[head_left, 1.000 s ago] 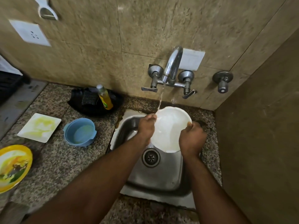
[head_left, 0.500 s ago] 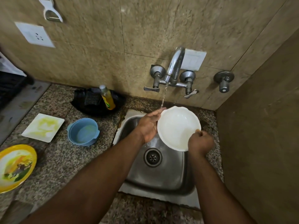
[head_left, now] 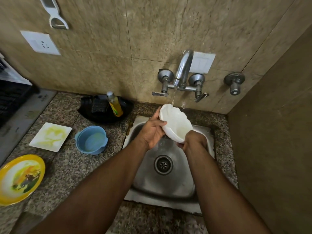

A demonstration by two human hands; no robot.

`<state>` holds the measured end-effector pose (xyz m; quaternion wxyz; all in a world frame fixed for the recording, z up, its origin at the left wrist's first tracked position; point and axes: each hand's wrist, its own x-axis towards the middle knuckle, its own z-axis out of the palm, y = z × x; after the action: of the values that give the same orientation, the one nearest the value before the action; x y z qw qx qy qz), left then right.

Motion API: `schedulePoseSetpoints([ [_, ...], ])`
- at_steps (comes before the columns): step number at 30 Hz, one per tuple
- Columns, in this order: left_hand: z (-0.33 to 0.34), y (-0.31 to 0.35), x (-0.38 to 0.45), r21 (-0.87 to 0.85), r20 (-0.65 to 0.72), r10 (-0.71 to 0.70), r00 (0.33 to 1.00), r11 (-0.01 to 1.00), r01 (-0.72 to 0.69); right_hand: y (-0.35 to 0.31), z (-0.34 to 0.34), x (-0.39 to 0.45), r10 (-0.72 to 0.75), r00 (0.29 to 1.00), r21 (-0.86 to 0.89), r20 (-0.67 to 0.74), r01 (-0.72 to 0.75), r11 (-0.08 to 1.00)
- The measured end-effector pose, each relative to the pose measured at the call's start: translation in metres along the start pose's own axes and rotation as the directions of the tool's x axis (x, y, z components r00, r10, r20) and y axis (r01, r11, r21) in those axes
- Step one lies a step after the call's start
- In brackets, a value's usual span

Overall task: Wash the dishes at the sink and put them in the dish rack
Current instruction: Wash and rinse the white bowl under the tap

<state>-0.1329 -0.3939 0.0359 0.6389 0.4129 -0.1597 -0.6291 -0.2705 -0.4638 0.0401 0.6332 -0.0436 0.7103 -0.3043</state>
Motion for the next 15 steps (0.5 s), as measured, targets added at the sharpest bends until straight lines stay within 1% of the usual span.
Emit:
schedulePoseSetpoints([
  [1,-0.001,0.000,-0.002,-0.012,-0.006,-0.003,1.000,1.000,0.003,-0.001,-0.001,-0.002,-0.021,1.000,-0.019,0.020,0.022,1.000],
  [2,-0.002,-0.001,-0.003,-0.026,-0.021,-0.006,1.000,1.000,0.006,-0.001,0.001,-0.002,-0.067,0.994,-0.056,0.087,0.072,0.996],
  [3,-0.003,0.000,-0.004,-0.028,-0.055,-0.012,0.998,1.000,0.010,0.002,0.000,-0.002,-0.128,0.978,-0.099,0.163,0.145,0.985],
  [4,-0.004,0.001,-0.005,-0.017,-0.109,-0.021,0.994,1.000,0.020,0.007,0.001,-0.001,-0.182,0.962,-0.155,0.203,0.215,0.964],
  [5,-0.005,0.002,-0.005,0.005,-0.177,-0.037,0.983,0.999,0.039,0.011,0.001,-0.001,-0.245,0.945,-0.222,0.218,0.293,0.930],
  [6,-0.008,0.003,-0.003,0.034,-0.253,-0.050,0.966,0.998,0.061,0.015,0.001,0.001,-0.348,0.920,-0.300,0.178,0.388,0.871],
  [7,-0.013,0.002,-0.001,0.074,-0.328,-0.059,0.943,0.993,0.088,0.017,0.000,0.007,-0.436,0.883,-0.360,0.174,0.469,0.806],
  [8,-0.018,0.001,0.002,0.119,-0.397,-0.061,0.916,0.986,0.117,0.019,0.001,0.012,-0.482,0.849,-0.417,0.217,0.526,0.741],
  [9,-0.024,-0.001,0.003,0.160,-0.463,-0.054,0.885,0.977,0.144,0.022,0.001,0.007,-0.521,0.814,-0.504,0.258,0.573,0.646],
  [10,-0.029,-0.002,0.005,0.193,-0.519,-0.039,0.854,0.968,0.161,0.021,-0.002,-0.010,-0.534,0.789,-0.608,0.305,0.593,0.528],
  [12,-0.036,-0.006,0.003,0.280,-0.599,0.040,0.800,0.946,0.162,0.026,-0.007,-0.028,-0.503,0.746,-0.790,0.436,0.585,0.184],
  [13,-0.037,-0.007,0.001,0.354,-0.617,0.105,0.780,0.922,0.156,0.031,-0.008,-0.025,-0.479,0.728,-0.825,0.491,0.565,0.012],
  [14,-0.040,-0.010,-0.001,0.438,-0.620,0.173,0.765,0.885,0.155,0.037,-0.007,-0.029,-0.445,0.730,-0.835,0.518,0.544,-0.080],
  [15,-0.039,-0.012,-0.005,0.514,-0.614,0.233,0.754,0.843,0.159,0.044,-0.004,-0.026,-0.414,0.731,-0.832,0.542,0.536,-0.142],
])
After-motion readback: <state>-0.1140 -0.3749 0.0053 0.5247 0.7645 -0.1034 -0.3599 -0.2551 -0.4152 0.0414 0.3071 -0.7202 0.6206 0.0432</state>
